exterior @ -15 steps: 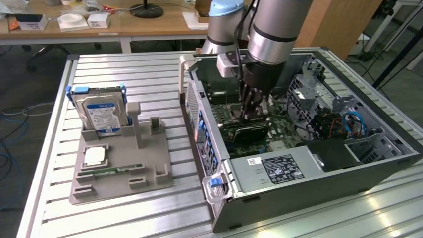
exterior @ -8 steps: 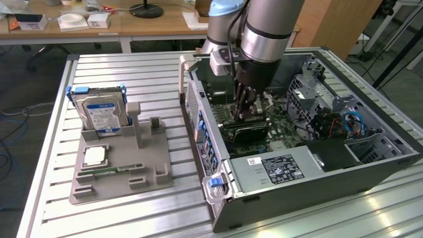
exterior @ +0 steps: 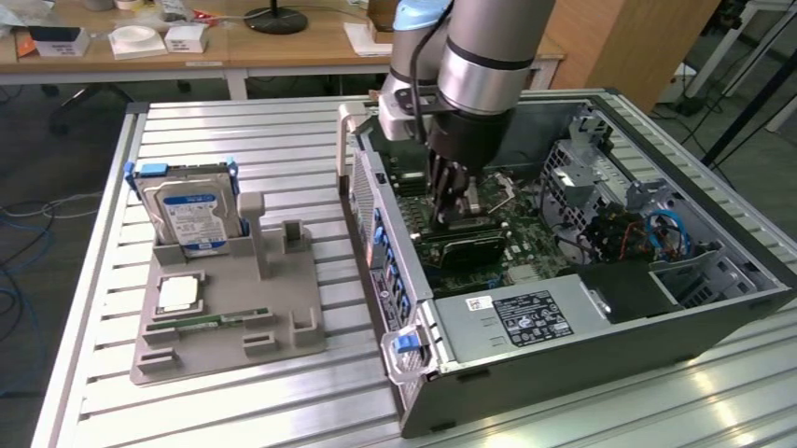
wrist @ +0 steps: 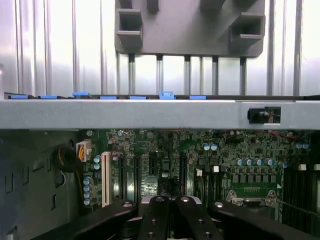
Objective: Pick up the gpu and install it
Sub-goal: 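Press down on the gpu until it lock into place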
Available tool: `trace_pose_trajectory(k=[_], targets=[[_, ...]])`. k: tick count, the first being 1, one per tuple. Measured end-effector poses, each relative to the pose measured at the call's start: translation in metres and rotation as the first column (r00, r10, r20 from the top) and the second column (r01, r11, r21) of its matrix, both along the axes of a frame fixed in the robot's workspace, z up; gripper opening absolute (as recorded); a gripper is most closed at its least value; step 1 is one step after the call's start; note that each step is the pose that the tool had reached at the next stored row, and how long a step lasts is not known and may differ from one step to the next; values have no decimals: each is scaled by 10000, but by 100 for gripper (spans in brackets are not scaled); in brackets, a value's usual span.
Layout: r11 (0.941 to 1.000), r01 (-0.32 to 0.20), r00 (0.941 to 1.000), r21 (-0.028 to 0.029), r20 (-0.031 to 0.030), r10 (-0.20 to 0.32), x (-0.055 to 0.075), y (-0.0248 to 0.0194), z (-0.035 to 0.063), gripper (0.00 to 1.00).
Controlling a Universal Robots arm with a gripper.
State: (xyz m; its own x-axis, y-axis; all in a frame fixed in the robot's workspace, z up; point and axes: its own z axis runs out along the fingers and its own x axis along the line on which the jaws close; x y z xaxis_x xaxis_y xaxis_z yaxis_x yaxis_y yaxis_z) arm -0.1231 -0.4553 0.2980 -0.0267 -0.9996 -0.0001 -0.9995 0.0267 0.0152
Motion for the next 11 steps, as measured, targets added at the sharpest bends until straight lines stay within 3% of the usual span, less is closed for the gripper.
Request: trace_pose_trajectory(k=[7,11], targets=[[10000,0,10000,-1,-4,0,-142,0,24,11],[10000,0,10000,0,-41,0,-209,0,32,11]])
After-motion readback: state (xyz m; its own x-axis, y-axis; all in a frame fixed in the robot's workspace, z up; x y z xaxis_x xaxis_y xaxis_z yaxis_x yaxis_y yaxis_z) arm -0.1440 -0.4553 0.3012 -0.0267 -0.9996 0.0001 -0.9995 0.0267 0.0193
